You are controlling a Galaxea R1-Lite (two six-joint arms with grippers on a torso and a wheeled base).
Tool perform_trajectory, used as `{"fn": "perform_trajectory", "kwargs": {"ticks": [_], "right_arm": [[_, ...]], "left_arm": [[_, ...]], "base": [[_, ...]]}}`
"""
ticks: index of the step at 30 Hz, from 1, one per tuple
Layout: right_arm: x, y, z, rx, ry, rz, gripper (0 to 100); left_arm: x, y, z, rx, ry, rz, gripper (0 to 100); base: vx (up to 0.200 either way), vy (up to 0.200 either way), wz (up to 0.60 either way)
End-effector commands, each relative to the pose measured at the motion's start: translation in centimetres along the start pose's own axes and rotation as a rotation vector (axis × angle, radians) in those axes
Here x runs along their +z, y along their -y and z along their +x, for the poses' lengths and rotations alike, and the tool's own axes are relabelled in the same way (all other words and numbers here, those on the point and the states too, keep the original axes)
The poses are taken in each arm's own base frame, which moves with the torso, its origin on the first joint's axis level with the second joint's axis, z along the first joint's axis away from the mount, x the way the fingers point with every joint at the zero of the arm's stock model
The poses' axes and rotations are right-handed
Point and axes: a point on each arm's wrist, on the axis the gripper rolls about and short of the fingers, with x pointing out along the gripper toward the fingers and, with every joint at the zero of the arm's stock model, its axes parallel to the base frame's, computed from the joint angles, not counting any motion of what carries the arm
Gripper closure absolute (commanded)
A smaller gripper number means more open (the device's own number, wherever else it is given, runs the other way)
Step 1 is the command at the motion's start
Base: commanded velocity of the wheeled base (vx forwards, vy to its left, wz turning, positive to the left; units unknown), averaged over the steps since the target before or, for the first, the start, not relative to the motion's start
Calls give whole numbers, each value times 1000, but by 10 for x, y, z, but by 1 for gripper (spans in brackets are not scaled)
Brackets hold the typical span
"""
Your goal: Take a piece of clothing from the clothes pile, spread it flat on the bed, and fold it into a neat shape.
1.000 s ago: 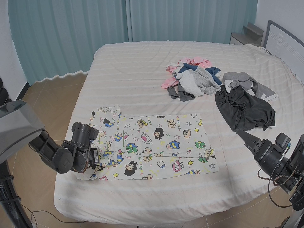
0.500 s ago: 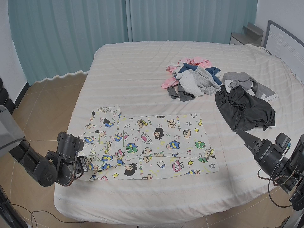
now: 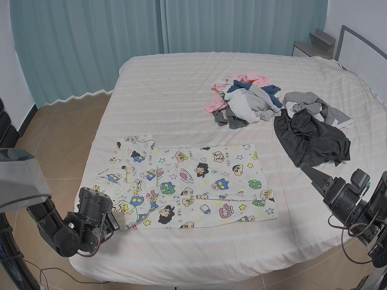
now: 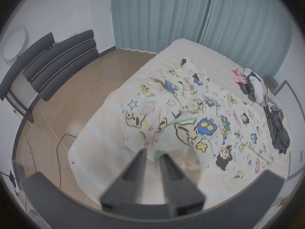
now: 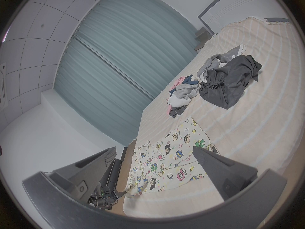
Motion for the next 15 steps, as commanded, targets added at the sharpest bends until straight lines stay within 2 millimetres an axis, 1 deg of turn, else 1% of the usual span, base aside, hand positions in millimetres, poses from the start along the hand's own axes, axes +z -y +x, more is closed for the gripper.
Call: {"fn": "perform_trajectory", "kwargs": {"ticks": [1, 4, 8, 10, 11, 13, 15], "right_arm": [[0, 0, 0, -1, -2, 0, 0], [-1, 0, 0, -2, -3, 0, 0], [-1, 1, 0, -3, -4, 0, 0], [-1, 0, 0, -2, -3, 0, 0], [-1, 0, 0, -2, -3, 0, 0], [-1, 1, 1, -3, -4, 0, 0], [-1, 1, 1, -4, -3, 0, 0]], "left_arm": [[-19, -2, 8, 26, -54, 35, 0], [-23, -3, 8, 29, -59, 12, 0], [-20, -5, 4, 11, -28, -30, 0], [-7, -1, -1, -46, 46, -77, 0], [-5, 0, -2, -54, 55, -81, 0], [9, 3, -15, -112, 120, -86, 0], [16, 5, -22, -138, 146, -89, 0]], "base": [[0, 0, 0], [0, 0, 0], [0, 0, 0], [0, 0, 0], [0, 0, 0], [0, 0, 0], [0, 0, 0]]}}
